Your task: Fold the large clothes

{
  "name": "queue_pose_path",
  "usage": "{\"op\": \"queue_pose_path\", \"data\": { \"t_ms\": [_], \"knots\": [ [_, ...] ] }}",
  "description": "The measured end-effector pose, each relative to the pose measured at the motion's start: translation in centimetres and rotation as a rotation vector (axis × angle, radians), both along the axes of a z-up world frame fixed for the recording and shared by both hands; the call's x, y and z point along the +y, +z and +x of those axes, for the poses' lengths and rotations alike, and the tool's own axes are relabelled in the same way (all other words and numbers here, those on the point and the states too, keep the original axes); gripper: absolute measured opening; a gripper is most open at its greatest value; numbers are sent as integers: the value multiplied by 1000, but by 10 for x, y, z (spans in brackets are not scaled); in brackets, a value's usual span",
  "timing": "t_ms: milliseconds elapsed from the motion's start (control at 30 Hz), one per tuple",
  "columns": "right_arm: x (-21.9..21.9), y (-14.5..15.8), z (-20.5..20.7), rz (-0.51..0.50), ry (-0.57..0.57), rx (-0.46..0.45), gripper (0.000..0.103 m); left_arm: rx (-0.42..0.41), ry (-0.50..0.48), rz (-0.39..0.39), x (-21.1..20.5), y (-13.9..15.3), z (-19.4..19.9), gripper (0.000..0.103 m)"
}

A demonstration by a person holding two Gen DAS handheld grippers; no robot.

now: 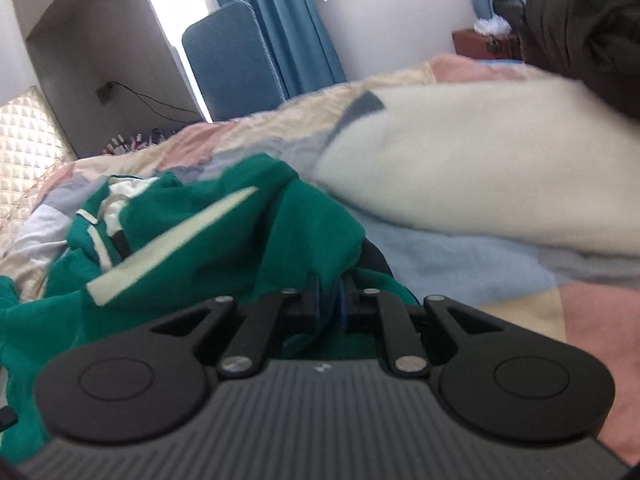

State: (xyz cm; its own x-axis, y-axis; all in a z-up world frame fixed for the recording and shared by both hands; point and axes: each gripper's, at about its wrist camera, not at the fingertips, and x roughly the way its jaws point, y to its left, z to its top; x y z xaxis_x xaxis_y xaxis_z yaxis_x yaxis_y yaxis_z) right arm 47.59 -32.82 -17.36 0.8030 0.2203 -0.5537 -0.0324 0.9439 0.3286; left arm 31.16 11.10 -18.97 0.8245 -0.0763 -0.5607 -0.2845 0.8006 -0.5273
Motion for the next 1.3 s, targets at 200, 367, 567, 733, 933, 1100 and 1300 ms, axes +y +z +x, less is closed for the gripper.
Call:
{"op": "queue_pose_path", "data": {
  "t_ms": [200, 367, 567, 733, 933, 1100, 1300],
  "knots": [
    [19, 35, -36, -75, 47, -107, 37, 5, 12, 29, 0, 3, -6, 2],
    [47, 55, -73, -78, 124, -201, 61, -2, 9, 60, -1, 7, -14, 10],
    [99, 46, -115, 20, 280, -175, 61, -24, 10, 63, 6, 12, -24, 15],
    [149, 36, -122, -47, 393, -179, 60, -39, 24, 93, 11, 15, -30, 25],
    [197, 18, -93, -62, 418, -145, 59, -48, 28, 147, 17, 17, -32, 36],
    [211, -16, -82, -143, 467, -98, 59, -42, 74, 152, 35, 12, -31, 36],
    [205, -38, -69, -88, 455, -11, 59, -49, 196, 119, 65, 10, -32, 37]
  ]
}}
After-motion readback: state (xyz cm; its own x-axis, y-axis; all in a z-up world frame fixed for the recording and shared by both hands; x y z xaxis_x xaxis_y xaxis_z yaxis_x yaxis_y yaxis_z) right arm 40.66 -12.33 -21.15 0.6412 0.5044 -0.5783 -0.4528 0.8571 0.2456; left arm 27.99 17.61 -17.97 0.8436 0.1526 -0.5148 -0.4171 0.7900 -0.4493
